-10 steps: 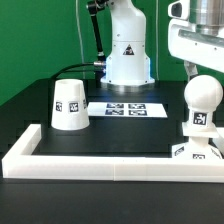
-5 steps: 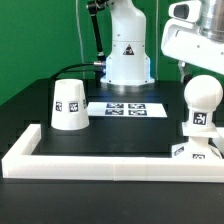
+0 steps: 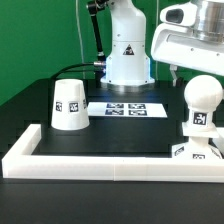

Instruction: Assemble lamp

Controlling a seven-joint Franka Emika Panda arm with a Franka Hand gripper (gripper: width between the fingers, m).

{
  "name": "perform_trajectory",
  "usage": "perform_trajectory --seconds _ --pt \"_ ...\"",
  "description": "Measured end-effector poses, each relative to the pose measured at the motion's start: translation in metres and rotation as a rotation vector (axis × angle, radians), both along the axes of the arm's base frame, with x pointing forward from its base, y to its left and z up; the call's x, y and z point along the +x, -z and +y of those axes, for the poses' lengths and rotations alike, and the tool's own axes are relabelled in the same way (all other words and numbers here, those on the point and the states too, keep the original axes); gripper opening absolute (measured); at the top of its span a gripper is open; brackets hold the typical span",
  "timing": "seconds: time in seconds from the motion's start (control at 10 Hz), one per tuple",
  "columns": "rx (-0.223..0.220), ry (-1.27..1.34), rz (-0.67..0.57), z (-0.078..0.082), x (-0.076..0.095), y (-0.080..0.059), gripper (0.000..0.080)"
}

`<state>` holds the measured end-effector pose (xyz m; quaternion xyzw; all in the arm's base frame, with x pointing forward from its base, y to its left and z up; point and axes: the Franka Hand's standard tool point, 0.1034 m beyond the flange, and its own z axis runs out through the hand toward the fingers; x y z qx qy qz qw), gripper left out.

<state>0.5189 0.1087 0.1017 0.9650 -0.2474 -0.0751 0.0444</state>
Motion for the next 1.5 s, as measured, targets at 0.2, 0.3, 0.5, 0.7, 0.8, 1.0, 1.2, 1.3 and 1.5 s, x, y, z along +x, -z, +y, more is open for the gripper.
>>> perform_trajectory --seconds 0.2,0.3,0.5,0.7,0.8,1.0,1.2,1.3,1.5 --pt "0.017 -0.104 0.005 0.0 0.0 0.0 0.0699" --pt "0.027 -0.25 0.005 -0.002 0.0 0.0 0.0699" --pt "0.06 -0.553 -0.013 -0.011 -0.013 0.0 0.0699" --pt "0.101 -0.748 -0.004 -0.034 -0.023 -0.004 0.0699" --pt "0.111 -0.767 -0.003 -0.05 -0.027 -0.007 0.0699" --pt "0.115 -0.717 0.014 -0.097 -0.038 -0.007 0.0699" --pt "0.112 -0.656 0.026 -0.138 -0.05 -0.007 0.0699" --pt "0.111 -0.629 0.034 -0.152 -0.056 -0.005 0.0699" --pt "0.11 -0.62 0.037 -0.156 -0.058 -0.004 0.0699"
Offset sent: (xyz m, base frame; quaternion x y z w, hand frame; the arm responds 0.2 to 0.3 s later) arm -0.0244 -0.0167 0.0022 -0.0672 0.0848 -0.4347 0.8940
